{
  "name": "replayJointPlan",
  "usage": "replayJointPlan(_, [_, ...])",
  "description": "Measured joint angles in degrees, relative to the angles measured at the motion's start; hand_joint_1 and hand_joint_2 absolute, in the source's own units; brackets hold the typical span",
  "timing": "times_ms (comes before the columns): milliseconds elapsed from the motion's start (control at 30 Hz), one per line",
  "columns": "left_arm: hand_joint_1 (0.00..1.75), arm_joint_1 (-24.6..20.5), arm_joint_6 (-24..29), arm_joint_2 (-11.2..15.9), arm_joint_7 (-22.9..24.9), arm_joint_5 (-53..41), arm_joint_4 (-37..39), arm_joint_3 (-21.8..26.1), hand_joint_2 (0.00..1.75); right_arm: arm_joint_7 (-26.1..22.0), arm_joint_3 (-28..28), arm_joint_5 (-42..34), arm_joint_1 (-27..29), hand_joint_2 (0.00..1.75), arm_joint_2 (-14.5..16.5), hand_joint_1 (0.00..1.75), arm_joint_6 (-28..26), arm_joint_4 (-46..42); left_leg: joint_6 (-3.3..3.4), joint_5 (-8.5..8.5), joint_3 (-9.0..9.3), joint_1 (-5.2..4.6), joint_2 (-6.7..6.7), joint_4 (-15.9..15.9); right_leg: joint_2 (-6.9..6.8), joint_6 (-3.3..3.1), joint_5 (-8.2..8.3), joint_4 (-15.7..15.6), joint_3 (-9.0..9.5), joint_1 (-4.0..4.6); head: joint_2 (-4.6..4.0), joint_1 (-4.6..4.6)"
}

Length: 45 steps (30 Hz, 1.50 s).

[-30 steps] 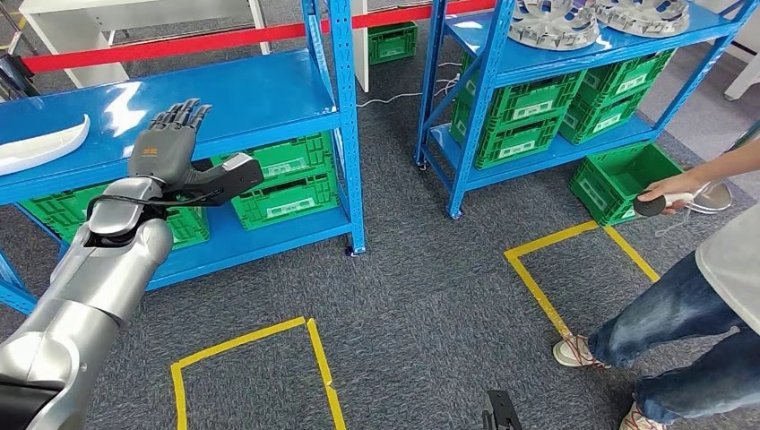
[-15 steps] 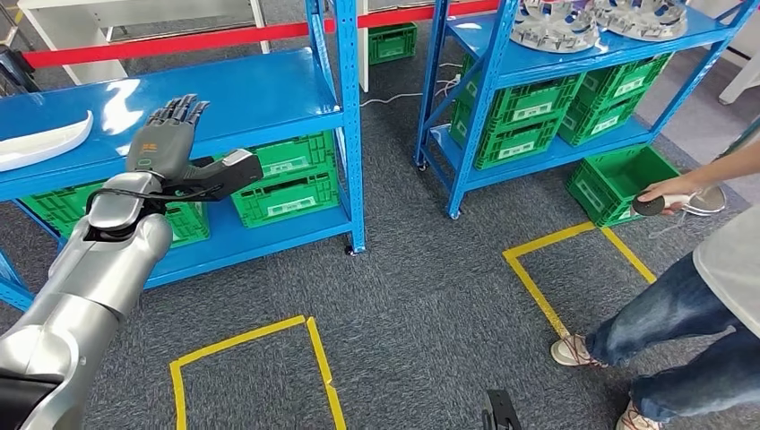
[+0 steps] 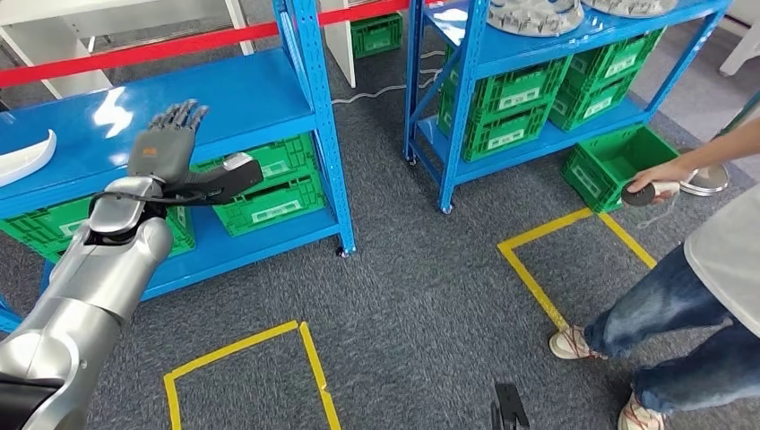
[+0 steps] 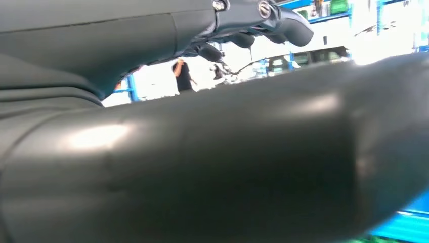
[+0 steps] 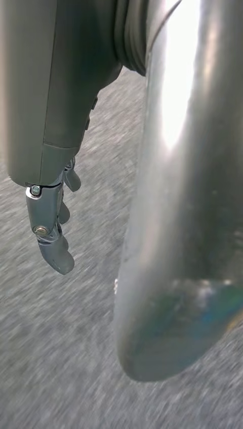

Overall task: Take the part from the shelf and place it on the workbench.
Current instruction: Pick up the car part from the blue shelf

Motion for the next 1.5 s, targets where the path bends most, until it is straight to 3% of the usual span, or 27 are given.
replayJointPlan(67, [0.0,0.5,0.0,0.2,-0.1,-0.2,0.1,0.2,0.0,-0.8,0.0,0.7,-0.1,0.0,0.0,0.0,-0.4,0.0,-0.23,-2.1,-4.74,0.04,-0.04,7.5,0.21,-0.36,-0.33,0.0,0.33,0.07,0.0,-0.11])
replayJointPlan(100, [0.0,0.8,0.0,0.3,-0.1,-0.2,0.1,0.3,0.0,-1.0,0.0,0.8,-0.1,0.0,0.0,0.0,-0.4,0.0,-0.22,-1.9,-6.39,0.04,-0.04,9.4,0.36,-0.44,-0.51,0.0,0.52,0.1,0.0,-0.12])
replayJointPlan(133, [0.0,1.1,0.0,0.4,-0.1,-0.2,0.2,0.3,0.0,-1.1,0.0,0.9,0.0,0.0,0.0,0.0,-0.5,0.0,-0.09,-0.54,-7.1,0.03,-0.06,9.3,0.55,-0.45,-0.71,0.0,0.79,0.14,0.0,-0.13])
replayJointPlan(200, [0.0,1.2,0.0,0.6,-0.1,-0.2,0.2,0.5,0.0,-1.2,0.0,0.9,0.0,0.0,0.1,0.0,-0.3,0.0,0.49,4.6,-5.5,-0.06,-0.14,3.1,0.86,-0.3,-1.15,0.0,1.46,0.22,0.0,-0.14])
replayJointPlan(267, [0.0,1.0,0.1,0.8,-0.1,-0.2,0.2,0.7,0.0,-1.1,0.0,0.8,0.0,0.0,0.2,0.0,0.4,0.0,1.19,7.78,-2.89,-0.31,-0.35,-3.6,1.04,0.12,-1.55,0.1,1.78,0.36,0.0,-0.14])
replayJointPlan(300, [0.0,0.9,0.0,0.9,0.0,-0.2,0.2,0.8,0.0,-1.0,0.0,0.7,0.0,0.0,0.2,0.0,0.8,0.0,1.44,8.08,-2.22,-0.47,-0.45,-5.2,1.08,0.41,-1.61,0.0,1.76,0.37,0.0,-0.16])
replayJointPlan(433, [0.0,0.8,0.0,0.8,0.3,-0.3,0.1,1.2,0.0,-0.8,0.0,0.7,-0.2,0.0,0.3,0.0,1.8,0.0,2.46,7.83,-1.31,-0.3,-0.52,-6.7,0.94,1.69,-2.08,0.3,1.69,0.42,0.0,-0.07])
replayJointPlan(500, [0.0,0.7,-0.1,0.8,0.5,-0.3,0.0,1.3,0.0,-0.7,0.0,0.7,-0.2,0.0,0.3,0.0,2.1,0.0,3.06,7.89,-0.74,-0.02,-0.42,-7.2,0.65,2.09,-4.28,4.9,-0.53,0.37,0.0,0.02])
replayJointPlan(567, [0.0,0.8,-0.1,0.8,0.6,-0.3,0.1,1.5,0.0,-0.6,0.0,0.7,-0.2,0.0,0.3,0.0,2.4,0.0,3.38,7.68,-0.64,-0.04,-0.4,-7.1,0.49,2.39,-7.04,12.5,-4.8,0.3,0.0,0.03])
replayJointPlan(600, [0.0,1.0,-0.1,0.8,0.7,-0.3,0.1,1.5,0.0,-0.6,0.0,0.7,-0.1,0.0,0.3,0.0,2.6,0.0,3.42,7.54,-0.6,-0.07,-0.42,-7.0,0.44,2.49,-7.4,14.9,-6.44,0.28,0.0,0.03])
replayJointPlan(633, [0.0,1.2,-0.1,0.8,0.7,-0.3,0.1,1.6,0.0,-0.5,0.0,0.7,-0.1,0.0,0.3,0.0,2.7,0.0,3.4,7.38,-0.54,-0.07,-0.45,-6.9,0.4,2.53,-6.63,15.3,-7.1,0.28,0.0,0.03])
replayJointPlan(667, [0.0,1.3,-0.1,0.8,0.7,-0.3,0.2,1.6,0.0,-0.5,0.0,0.6,0.0,0.0,0.3,0.0,2.7,0.0,3.32,7.19,-0.44,-0.07,-0.53,-6.7,0.35,2.5,-4.85,13.3,-6.56,0.26,0.0,0.04])
replayJointPlan(700, [0.0,1.3,-0.1,0.8,0.7,-0.3,0.2,1.7,0.0,-0.5,0.0,0.5,0.0,0.0,0.3,0.0,2.8,0.0,3.17,6.97,-0.34,-0.06,-0.61,-6.6,0.32,2.42,-2.54,9.6,-5.01,0.25,0.0,0.04])
replayJointPlan(767, [0.0,1.1,-0.1,0.8,0.8,-0.3,0.2,1.9,0.0,-0.4,-0.2,0.3,-0.1,0.0,0.2,0.0,2.7,0.0,2.63,6.46,-0.32,-0.22,-0.81,-6.1,0.48,2.07,0.16,2.5,-1.65,0.35,0.0,0.02])
replayJointPlan(800, [0.0,1.0,-0.1,0.9,0.8,-0.3,0.2,2.0,0.0,-0.3,-0.2,0.3,-0.1,0.0,0.2,0.0,2.7,0.0,2.32,6.29,-0.35,-0.3,-0.9,-6.0,0.54,1.83,0.5,0.7,-0.73,0.45,0.0,-0.01])
replayJointPlan(933, [0.0,1.0,-0.1,1.1,1.2,-0.5,0.4,2.5,0.0,-0.2,-0.4,0.3,-0.1,0.0,0.2,0.0,2.7,0.0,1.05,5.82,-0.47,-0.29,-1.17,-5.8,0.15,0.59,0.39,-0.4,-0.01,0.37,0.0,-0.09])
replayJointPlan(1000, [0.0,0.9,-0.1,1.4,1.4,-0.6,0.5,2.8,0.0,-0.2,-0.4,0.3,-0.1,0.0,0.2,0.0,2.7,0.0,0.37,3.64,-2.49,-0.19,-1.02,-1.6,-0.36,-0.11,0.35,-0.8,0.47,0.15,0.0,-0.27])
replayJointPlan(1067, [0.0,1.1,-0.1,1.6,1.4,-0.7,0.7,2.9,0.0,-0.2,-0.4,0.3,-0.1,0.0,0.2,0.0,2.8,0.0,-0.13,0.48,-6.53,-0.03,-0.89,6.1,-0.87,-0.48,0.07,-0.8,0.73,0.15,0.0,-0.38])
replayJointPlan(1100, [0.0,1.3,-0.1,1.7,1.5,-0.7,0.9,3.0,0.0,-0.2,-0.4,0.3,-0.1,0.0,0.2,0.0,2.8,0.0,-0.28,-0.25,-8.27,0.04,-0.84,9.0,-1.1,-0.53,-0.06,-0.8,0.84,0.15,0.0,-0.39])
replayJointPlan(1133, [0.0,1.5,-0.1,1.8,1.5,-0.8,1.0,3.0,0.0,-0.2,-0.4,0.3,-0.1,0.0,0.2,0.0,2.8,0.0,-0.37,0.11,-9.13,0.12,-0.74,10.1,-1.35,-0.5,-0.21,-0.8,0.99,0.14,0.0,-0.4])
replayJointPlan(1167, [0.0,1.6,-0.1,1.9,1.5,-0.8,1.1,3.0,0.0,-0.2,-0.4,0.3,-0.1,0.0,0.2,0.0,2.8,0.0,-0.39,1.58,-8.84,0.19,-0.54,8.9,-1.63,-0.41,-0.4,-0.7,1.22,0.11,0.0,-0.4])
replayJointPlan(1267, [0.0,1.5,-0.1,2.0,1.8,-0.8,1.2,3.1,0.0,-0.1,-0.4,0.3,-0.1,0.0,0.2,0.0,3.1,0.0,-0.03,7.29,-3.81,0.08,2.01,-2.3,-2.6,0.33,-1.24,-0.5,2.15,0.27,0.0,-0.47])
replayJointPlan(1333, [0.0,1.5,-0.2,1.9,2.2,-1.0,1.2,3.1,0.0,0.0,-0.5,0.3,-0.1,0.0,0.1,0.0,3.3,0.0,0.82,7.92,-2.23,-0.2,2.82,-5.6,-3.36,0.98,-1.69,-0.4,2.54,0.65,0.0,-0.47])
replayJointPlan(1400, [0.0,1.4,-0.3,1.9,2.6,-1.2,1.2,3.1,0.0,0.1,-0.5,0.4,-0.2,0.0,0.1,0.0,3.5,0.0,1.83,7.93,-2.16,-0.26,1.6,-5.8,-4.19,1.63,-1.95,-0.5,2.86,0.73,0.0,-0.4])
replayJointPlan(1467, [0.0,1.3,-0.4,2.0,2.8,-1.3,1.2,3.2,0.0,0.1,-0.6,0.4,-0.2,0.0,0.1,0.0,3.5,0.0,2.61,8.08,-1.96,-0.07,0.44,-6.1,-3.2,2.3,-3.09,1.2,2.42,0.48,0.0,-0.31])
replayJointPlan(1500, [0.0,1.2,-0.4,1.9,2.8,-1.3,1.2,3.2,0.0,0.1,-0.6,0.4,-0.2,0.0,0.1,0.0,3.5,0.0,2.94,8.13,-1.84,0.07,-0.18,-6.2,-2.16,2.56,-4.44,3.7,1.32,0.38,0.0,-0.21])
